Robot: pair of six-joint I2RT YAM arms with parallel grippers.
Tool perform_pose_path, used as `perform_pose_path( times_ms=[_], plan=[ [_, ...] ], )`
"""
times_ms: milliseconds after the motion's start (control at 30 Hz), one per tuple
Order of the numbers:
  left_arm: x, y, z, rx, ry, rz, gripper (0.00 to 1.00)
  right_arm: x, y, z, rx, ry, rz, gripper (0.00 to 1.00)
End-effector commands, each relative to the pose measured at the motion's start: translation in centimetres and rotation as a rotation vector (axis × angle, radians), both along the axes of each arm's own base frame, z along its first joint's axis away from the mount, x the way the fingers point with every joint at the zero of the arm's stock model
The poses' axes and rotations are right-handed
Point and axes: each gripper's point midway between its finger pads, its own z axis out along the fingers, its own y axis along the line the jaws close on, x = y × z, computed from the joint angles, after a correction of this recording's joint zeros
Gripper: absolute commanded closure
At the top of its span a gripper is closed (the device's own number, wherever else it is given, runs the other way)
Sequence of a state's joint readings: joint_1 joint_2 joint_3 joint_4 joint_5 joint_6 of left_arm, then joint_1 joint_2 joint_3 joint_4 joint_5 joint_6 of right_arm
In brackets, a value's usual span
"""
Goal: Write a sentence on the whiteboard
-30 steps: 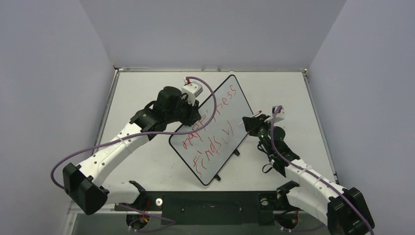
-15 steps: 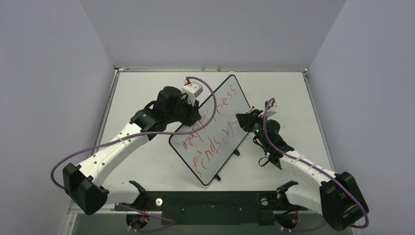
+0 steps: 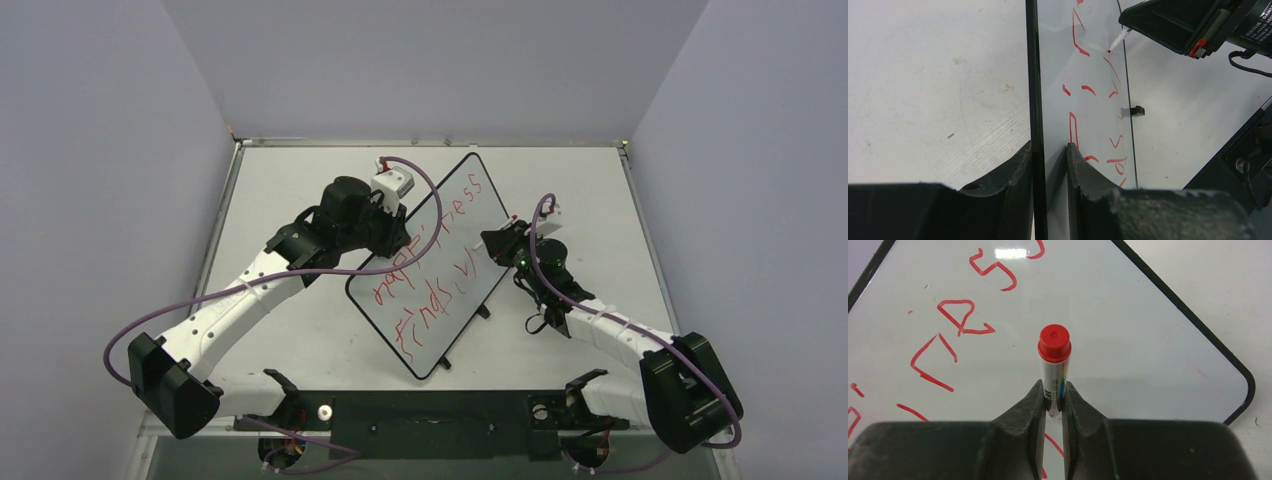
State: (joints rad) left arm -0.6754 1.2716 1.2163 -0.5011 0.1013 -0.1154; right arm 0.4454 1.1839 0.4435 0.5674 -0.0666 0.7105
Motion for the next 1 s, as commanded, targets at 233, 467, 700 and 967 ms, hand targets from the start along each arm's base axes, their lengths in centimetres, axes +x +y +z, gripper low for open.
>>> perform_pose_path(
  times_ms=[233,467,700,967],
  plan=[
    [0.8,1.0,1.2,0.051,-0.103,0.004,1.00,0.5,0.1,0.9,-0.044,-0.045,0.023,1.00],
    [0.8,0.9,1.3,0.046,-0.104,0.000,1.00,0.1,-0.2,-1.2,-0.059,-0.004,0.016,1.00],
    [0.8,1.0,1.3,0.047,-0.104,0.001,1.00,0.5,-0.3,-1.6,-0.074,0.012,0.009,1.00],
    [0.8,0.9,1.3,0.047,-0.104,0.001,1.00,1.7,-0.7,0.0,-0.079,-0.007,-0.013,1.00]
  ],
)
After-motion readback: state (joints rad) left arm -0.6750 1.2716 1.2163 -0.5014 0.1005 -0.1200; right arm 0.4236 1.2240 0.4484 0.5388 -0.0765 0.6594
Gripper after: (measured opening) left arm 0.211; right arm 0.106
